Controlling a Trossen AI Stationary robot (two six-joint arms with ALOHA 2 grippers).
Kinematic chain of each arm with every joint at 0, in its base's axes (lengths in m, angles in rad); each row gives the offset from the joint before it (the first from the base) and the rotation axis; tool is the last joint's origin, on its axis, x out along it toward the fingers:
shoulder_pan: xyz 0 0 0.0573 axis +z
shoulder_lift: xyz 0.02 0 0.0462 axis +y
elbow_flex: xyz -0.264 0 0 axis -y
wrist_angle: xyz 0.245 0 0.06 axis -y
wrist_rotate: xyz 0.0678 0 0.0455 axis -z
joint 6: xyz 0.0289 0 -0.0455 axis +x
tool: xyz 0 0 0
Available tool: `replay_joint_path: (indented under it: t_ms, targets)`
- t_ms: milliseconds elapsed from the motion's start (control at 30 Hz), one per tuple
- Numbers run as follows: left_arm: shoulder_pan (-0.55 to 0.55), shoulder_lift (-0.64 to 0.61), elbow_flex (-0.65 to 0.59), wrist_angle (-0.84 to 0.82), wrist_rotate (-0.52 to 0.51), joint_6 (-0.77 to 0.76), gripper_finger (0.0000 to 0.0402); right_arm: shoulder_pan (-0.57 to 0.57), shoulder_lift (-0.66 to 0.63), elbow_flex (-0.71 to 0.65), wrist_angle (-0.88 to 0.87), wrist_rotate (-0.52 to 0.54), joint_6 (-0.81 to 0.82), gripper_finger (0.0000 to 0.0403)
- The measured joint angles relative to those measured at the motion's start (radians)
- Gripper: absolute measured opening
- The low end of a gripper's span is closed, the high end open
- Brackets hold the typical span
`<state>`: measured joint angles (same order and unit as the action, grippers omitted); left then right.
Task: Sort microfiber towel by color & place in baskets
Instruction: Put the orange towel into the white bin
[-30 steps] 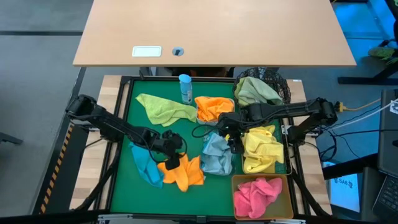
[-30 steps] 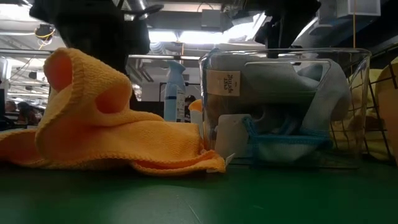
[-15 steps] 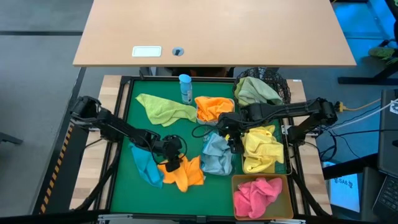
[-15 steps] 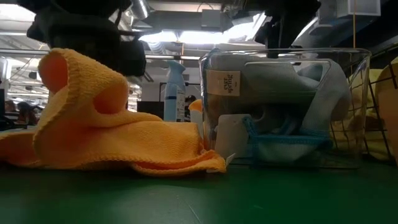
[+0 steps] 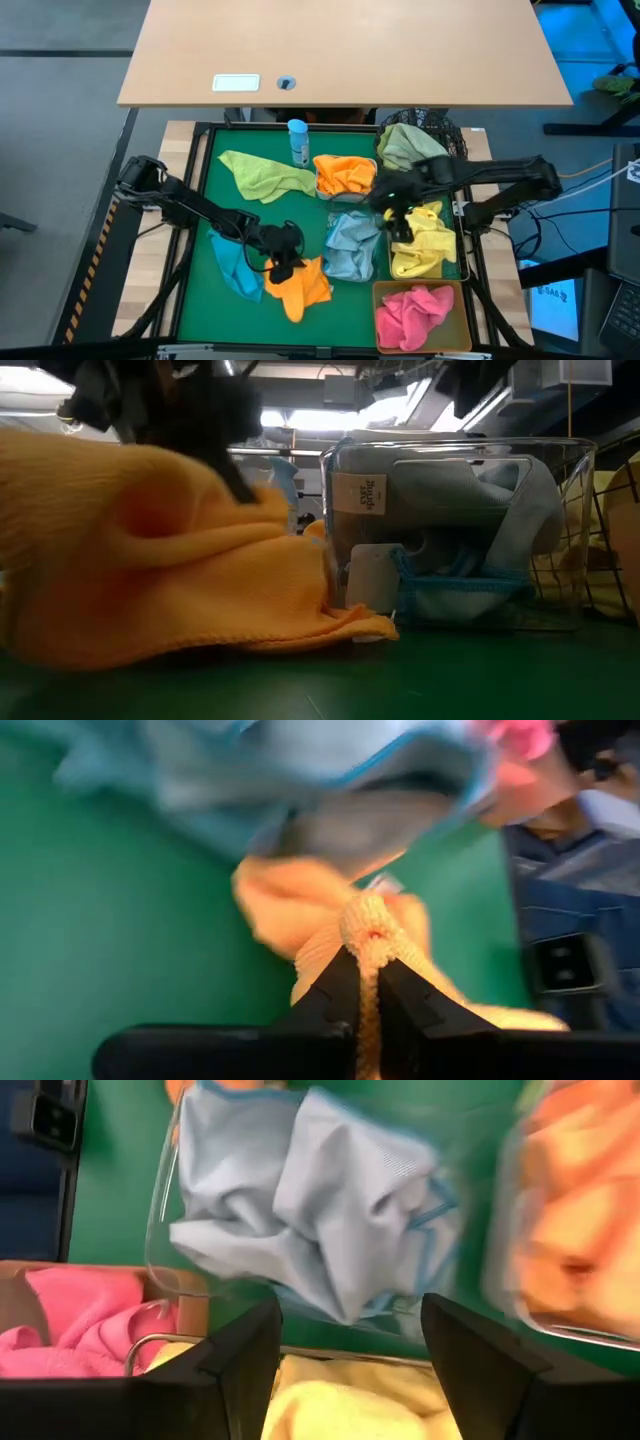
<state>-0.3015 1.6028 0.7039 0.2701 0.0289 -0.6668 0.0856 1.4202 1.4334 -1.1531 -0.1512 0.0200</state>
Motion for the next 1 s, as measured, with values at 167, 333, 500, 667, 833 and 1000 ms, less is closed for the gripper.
replay_joint_path:
  t_ms: [167, 333, 500, 667, 833, 1000]
  targets:
    - [0.01, 0.0, 0.089, 0.001, 0.102, 0.071, 0.0005, -0.001, -0.098, 0.0, 0.001, 0.078, 0.0, 0.0241]
    - [0.033, 0.0, 0.203, 0.002, 0.2, 0.126, 0.0004, -0.001, -0.158, 0.0, 0.005, 0.142, 0.003, 0.0241]
    - [0.071, 0.0, 0.335, 0.001, 0.283, 0.185, 0.0003, -0.001, -0.168, 0.0, 0.02, 0.167, 0.007, 0.0241]
    - [0.133, -0.001, 0.464, 0.002, 0.329, 0.217, 0.0003, -0.001, -0.167, 0.0, 0.031, 0.167, 0.007, 0.0241]
    - [0.212, -0.001, 0.572, 0.0, 0.341, 0.267, 0.0003, -0.001, -0.167, 0.0, 0.028, 0.167, 0.007, 0.0241]
    - [0.297, -0.001, 0.671, 0.0, 0.34, 0.334, 0.0003, -0.001, -0.167, 0.0, 0.025, 0.167, 0.009, 0.0241]
